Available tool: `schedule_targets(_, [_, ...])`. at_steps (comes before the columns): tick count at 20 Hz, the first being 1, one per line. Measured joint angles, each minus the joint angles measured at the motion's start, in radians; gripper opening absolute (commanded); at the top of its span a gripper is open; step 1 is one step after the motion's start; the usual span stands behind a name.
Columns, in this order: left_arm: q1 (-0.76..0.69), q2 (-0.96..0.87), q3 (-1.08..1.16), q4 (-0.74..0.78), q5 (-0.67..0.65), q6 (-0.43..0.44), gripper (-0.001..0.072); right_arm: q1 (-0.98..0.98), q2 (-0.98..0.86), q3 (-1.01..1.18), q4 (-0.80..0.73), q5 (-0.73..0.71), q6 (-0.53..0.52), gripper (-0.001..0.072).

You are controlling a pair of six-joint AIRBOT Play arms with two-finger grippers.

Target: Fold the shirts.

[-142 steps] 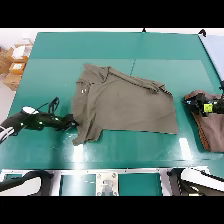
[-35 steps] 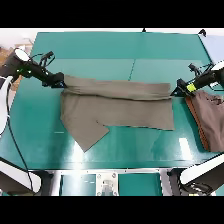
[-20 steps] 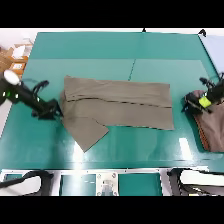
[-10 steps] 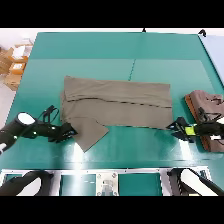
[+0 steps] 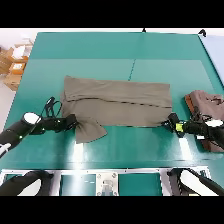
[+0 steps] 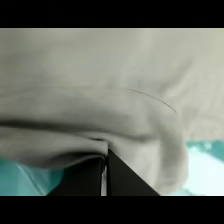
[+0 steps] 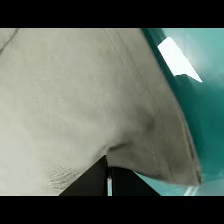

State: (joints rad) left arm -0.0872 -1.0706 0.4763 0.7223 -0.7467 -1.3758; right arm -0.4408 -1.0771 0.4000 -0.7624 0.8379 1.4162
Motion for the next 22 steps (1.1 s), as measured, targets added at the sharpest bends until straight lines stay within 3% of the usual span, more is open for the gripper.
schedule_targets(3, [-0.004, 0.052, 0.042, 0.112, -0.119, -0.046, 0.0023, -0.006, 0.012, 0.035, -0.072, 0.074, 0.003, 0.0017])
schedule_targets(7, [-0.005, 0.2, 0.062, 0.277, -0.294, -0.157, 0.0022, -0.037, 0.062, 0.084, -0.247, 0.208, 0.082, 0.0017])
schedule_targets(11, [-0.005, 0.291, 0.085, 0.335, -0.398, -0.223, 0.0023, -0.047, 0.096, 0.146, -0.341, 0.316, 0.128, 0.0017])
schedule_targets(17, [-0.005, 0.297, 0.227, 0.326, -0.375, -0.221, 0.0022, -0.01, 0.079, 0.354, -0.328, 0.388, 0.143, 0.0016])
schedule_targets(22, [-0.005, 0.085, 0.404, 0.32, -0.323, -0.146, 0.0023, 0.068, -0.093, 0.577, -0.312, 0.377, 0.163, 0.0017])
